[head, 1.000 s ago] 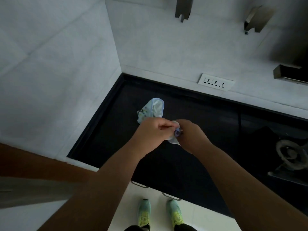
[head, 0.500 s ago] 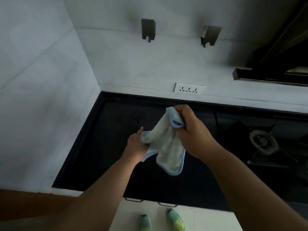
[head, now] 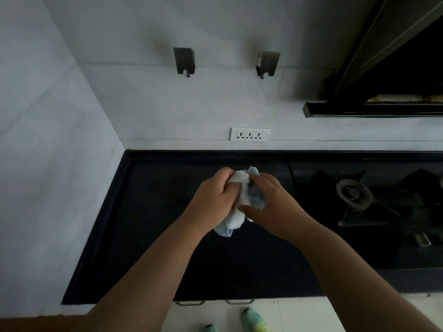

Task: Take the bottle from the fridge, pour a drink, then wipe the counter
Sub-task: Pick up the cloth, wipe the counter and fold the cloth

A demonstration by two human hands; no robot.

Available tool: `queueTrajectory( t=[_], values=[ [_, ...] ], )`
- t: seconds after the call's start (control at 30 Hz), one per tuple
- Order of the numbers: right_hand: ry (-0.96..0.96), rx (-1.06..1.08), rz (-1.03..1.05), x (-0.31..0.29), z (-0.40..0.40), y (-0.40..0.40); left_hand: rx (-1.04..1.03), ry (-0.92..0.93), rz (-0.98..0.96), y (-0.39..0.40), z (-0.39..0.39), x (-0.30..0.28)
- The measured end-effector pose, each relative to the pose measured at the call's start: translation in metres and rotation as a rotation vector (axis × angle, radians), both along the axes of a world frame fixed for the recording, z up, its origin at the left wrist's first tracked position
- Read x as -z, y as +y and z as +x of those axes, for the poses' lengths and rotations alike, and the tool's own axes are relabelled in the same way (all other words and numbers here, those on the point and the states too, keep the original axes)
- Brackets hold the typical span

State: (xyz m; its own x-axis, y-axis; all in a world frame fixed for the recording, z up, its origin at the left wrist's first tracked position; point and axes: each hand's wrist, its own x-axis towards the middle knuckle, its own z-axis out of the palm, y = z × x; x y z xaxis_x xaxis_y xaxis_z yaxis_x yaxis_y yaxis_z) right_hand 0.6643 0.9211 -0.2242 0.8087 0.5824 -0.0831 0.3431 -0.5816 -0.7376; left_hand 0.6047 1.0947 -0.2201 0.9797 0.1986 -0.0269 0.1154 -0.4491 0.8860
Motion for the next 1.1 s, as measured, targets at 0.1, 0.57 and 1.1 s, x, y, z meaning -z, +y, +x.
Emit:
queueTrajectory(
  t=[0.1, 0.57, 1.1],
  values=[
    [-0.085, 0.120, 0.096, -0.009, 0.001, -0.001, 0.094, -0.085, -0.001, -0.006, -0.003, -0.012],
    [-0.013, 0.414, 0.287, -0.027, -0.011, -0.076, 0.242, -0.024, 0.221, -0.044, 0.028, 0.013],
    [-0.080, 0.760, 0.133, -0.048, -0.052, -0.327, 0.498, -0.111, 0.069, -0.286, 0.046, -0.020]
  ],
)
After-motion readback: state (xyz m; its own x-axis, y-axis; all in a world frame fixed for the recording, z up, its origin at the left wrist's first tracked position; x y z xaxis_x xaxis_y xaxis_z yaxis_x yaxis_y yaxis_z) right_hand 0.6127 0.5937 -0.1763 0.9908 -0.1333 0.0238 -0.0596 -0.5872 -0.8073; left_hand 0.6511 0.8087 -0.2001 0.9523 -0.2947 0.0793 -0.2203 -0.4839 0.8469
